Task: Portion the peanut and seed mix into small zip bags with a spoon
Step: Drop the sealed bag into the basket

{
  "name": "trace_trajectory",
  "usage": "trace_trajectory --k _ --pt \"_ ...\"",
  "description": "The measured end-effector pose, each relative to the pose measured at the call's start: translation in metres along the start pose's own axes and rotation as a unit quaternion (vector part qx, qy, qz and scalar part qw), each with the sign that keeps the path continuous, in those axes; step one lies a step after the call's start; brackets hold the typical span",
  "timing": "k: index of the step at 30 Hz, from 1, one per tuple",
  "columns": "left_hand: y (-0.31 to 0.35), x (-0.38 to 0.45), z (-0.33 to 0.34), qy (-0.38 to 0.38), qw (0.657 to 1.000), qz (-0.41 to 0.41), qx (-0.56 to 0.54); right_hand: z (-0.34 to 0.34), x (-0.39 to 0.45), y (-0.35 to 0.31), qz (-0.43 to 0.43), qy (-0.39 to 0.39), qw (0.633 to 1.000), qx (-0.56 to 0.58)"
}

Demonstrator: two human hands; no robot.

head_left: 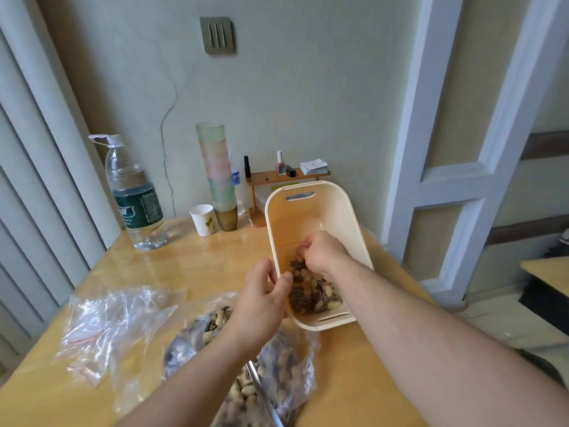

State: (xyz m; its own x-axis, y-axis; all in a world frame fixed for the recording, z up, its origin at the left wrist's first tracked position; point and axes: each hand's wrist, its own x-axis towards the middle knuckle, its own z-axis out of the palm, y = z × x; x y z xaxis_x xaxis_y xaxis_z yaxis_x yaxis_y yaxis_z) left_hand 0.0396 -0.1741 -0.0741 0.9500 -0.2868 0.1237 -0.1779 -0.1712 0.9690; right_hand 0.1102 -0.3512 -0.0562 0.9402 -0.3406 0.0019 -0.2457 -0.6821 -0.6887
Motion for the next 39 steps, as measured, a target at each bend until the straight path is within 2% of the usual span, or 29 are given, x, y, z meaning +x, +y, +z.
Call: trace_trajectory --k 3,4,6,8,10,11,15,17,20,25,27,33,35,37,39 --pt "-0.001 0.001 -0.001 -0.005 1.000 -0.009 -0.029 -0.004 -0.008 -0.005 0.009 0.020 0.996 0.091" --pt "-0.001 0.002 -0.001 -0.003 0.999 -0.009 -0.032 -0.006 -0.012 -0.006 -0.003 0.039 0.995 0.092" --pt "-0.003 0.005 0.000 -0.002 0.999 -0.016 -0.042 -0.009 -0.021 -0.008 -0.050 0.062 0.997 0.007" --pt "-0.001 0.006 0.000 0.003 0.999 -0.017 -0.051 -0.008 -0.030 -0.011 -0.093 0.009 0.993 -0.071" --pt "0.001 0.006 0.000 0.012 0.997 -0.027 -0.066 -0.005 -0.036 -0.014 -0.105 -0.056 0.988 -0.098" --pt "0.003 0.007 0.001 0.019 0.997 -0.030 -0.071 -0.005 -0.038 -0.016 -0.105 -0.065 0.987 -0.101" --pt "0.008 0.020 0.002 0.066 0.997 -0.043 -0.019 -0.018 -0.041 -0.022 -0.106 0.010 0.994 -0.026" --pt "0.010 0.032 0.002 0.084 0.995 -0.051 0.014 -0.029 -0.042 -0.025 -0.138 0.060 0.989 -0.011" --pt "0.010 0.054 0.001 0.088 0.994 -0.062 0.029 -0.040 -0.053 -0.027 -0.201 0.090 0.974 0.052" --pt "-0.002 0.076 -0.015 0.055 0.995 -0.086 0.015 -0.017 -0.095 -0.027 -0.256 0.033 0.954 0.151" --pt "-0.006 0.070 -0.029 0.042 0.997 -0.057 0.003 0.003 -0.106 -0.027 -0.268 0.001 0.948 0.171" --pt "-0.007 0.006 -0.087 0.042 0.996 0.038 0.076 0.057 -0.110 -0.030 -0.267 -0.112 0.938 0.189" --pt "-0.004 -0.018 -0.113 0.062 0.983 0.064 0.158 0.065 -0.105 -0.030 -0.263 -0.126 0.943 0.161" --pt "-0.006 -0.032 -0.145 0.090 0.948 0.099 0.289 0.072 -0.101 -0.027 -0.279 -0.117 0.945 0.123" --pt "-0.019 -0.033 -0.181 0.125 0.897 0.103 0.411 0.081 -0.103 -0.023 -0.296 -0.097 0.943 0.115"
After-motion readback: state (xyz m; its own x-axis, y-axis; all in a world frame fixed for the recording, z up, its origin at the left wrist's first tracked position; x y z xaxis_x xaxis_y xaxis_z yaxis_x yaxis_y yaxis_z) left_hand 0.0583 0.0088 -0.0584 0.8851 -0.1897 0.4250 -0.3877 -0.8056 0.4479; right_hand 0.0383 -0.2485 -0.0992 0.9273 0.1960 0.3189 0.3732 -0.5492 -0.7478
